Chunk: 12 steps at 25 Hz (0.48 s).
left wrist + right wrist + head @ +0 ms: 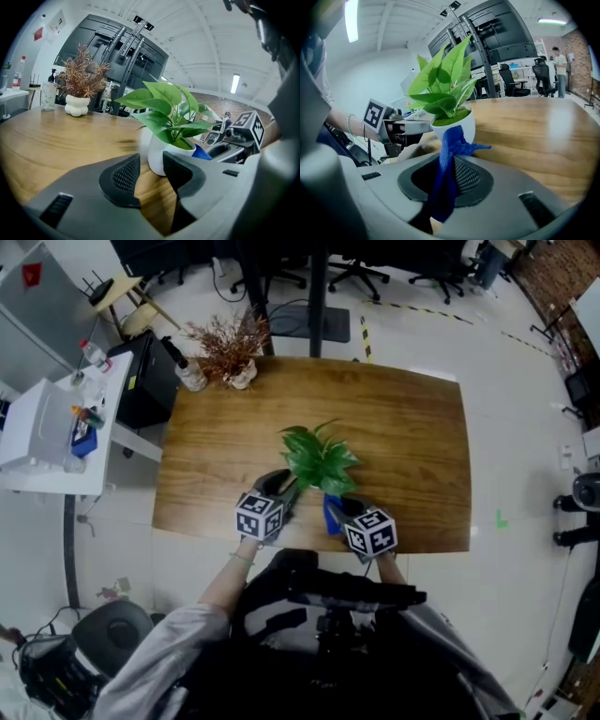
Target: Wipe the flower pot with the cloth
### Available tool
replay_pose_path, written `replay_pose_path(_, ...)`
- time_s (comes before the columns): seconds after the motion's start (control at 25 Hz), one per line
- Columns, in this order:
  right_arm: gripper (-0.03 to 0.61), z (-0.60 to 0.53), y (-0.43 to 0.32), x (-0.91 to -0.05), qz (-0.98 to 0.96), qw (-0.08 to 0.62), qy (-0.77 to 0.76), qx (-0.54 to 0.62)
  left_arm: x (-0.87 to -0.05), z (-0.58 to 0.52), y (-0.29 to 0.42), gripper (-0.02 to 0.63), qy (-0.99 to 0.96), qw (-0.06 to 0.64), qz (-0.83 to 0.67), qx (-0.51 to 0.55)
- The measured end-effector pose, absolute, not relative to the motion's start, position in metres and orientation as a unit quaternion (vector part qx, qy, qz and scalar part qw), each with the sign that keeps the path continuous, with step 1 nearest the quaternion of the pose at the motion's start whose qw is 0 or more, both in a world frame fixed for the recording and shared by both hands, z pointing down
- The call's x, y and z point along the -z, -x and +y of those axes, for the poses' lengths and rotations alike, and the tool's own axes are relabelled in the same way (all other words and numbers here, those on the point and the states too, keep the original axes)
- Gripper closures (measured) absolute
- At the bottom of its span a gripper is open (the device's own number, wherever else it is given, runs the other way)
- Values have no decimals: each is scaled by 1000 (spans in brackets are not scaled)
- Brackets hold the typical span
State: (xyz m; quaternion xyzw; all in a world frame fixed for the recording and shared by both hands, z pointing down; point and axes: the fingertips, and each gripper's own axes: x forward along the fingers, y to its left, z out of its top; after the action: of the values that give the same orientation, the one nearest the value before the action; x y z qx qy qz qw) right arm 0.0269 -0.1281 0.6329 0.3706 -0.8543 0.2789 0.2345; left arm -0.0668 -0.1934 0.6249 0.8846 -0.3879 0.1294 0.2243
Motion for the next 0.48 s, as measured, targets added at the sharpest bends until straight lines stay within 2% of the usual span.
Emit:
replay_pose_path(0.28, 503, -153, -72, -616, -837, 214, -427, -266, -632, -175, 58, 455, -889, 222, -373, -149)
replay_pose_path(0.48, 502, -189, -77, -600, -850, 213, -427, -223, -635, -169, 51, 456, -889, 227, -368, -150)
